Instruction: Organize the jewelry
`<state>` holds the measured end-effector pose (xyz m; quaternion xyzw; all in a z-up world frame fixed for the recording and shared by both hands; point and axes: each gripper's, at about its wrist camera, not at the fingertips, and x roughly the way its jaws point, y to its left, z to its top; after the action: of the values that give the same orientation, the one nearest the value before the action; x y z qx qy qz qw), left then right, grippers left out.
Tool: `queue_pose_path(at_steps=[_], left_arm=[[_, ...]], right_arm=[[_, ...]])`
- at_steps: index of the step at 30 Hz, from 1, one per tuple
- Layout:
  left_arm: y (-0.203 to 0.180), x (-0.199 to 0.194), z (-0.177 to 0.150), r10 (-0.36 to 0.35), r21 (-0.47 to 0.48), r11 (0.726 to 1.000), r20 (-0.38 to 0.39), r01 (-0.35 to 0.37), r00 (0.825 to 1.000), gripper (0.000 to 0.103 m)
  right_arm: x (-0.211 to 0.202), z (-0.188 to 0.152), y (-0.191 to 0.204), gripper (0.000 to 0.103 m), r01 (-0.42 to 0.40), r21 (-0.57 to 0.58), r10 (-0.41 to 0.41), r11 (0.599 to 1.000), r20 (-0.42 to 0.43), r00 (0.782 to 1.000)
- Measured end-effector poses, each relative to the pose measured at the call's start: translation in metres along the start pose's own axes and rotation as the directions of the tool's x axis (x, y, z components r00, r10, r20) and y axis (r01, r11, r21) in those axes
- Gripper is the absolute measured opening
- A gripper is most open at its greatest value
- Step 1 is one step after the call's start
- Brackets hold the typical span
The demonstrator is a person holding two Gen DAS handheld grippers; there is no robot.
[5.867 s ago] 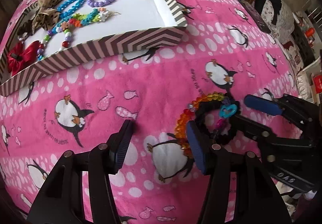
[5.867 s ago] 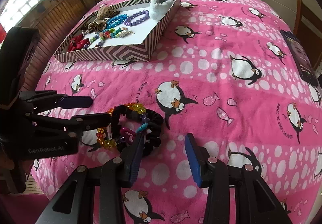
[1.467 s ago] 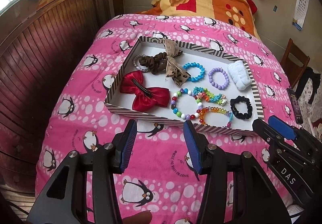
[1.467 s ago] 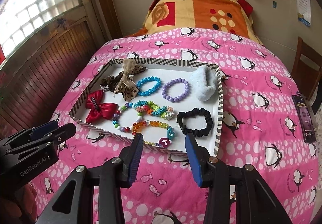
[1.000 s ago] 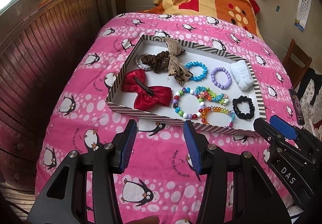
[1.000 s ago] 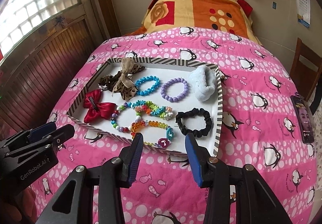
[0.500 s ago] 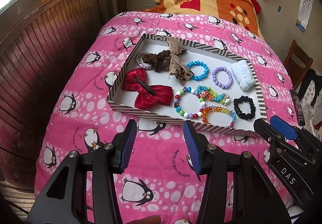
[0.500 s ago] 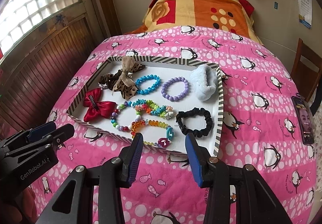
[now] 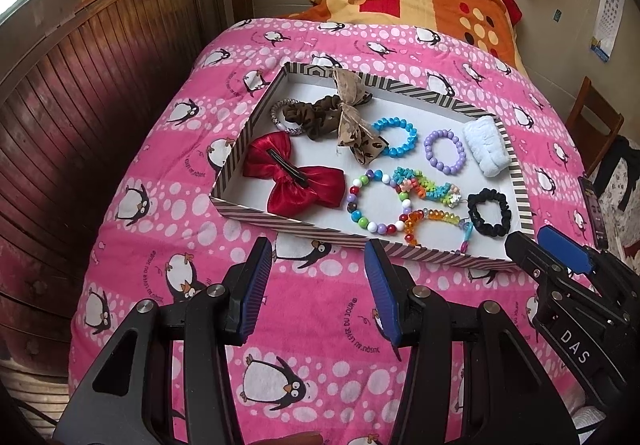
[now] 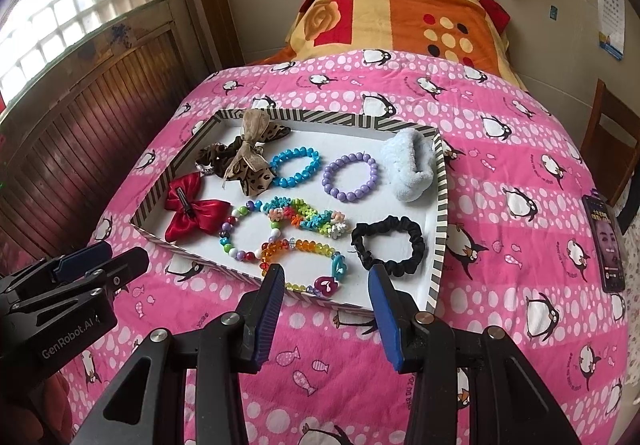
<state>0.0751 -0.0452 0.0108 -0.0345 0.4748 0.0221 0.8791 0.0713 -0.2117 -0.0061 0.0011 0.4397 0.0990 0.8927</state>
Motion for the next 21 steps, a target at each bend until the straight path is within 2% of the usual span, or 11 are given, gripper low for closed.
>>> queue_pose_path(at_steps=[15,21], left_arm=[[-0.002,0.007,0.000,-0.005,-0.010,1.000,-0.014,0.005,1.000,0.047],[0.000,0.012,0.002,-0.035,-0.018,0.999,-0.021,0.034,0.999,0.047]], right_arm=[[0.007,0.002,-0.001,0.042,-0.002,-0.012,0.002,1.000,-0.014,1.000],[0.010,0.001,-0.004,0.042,-0.004,-0.013,0.004,1.000,-0.020,1.000]])
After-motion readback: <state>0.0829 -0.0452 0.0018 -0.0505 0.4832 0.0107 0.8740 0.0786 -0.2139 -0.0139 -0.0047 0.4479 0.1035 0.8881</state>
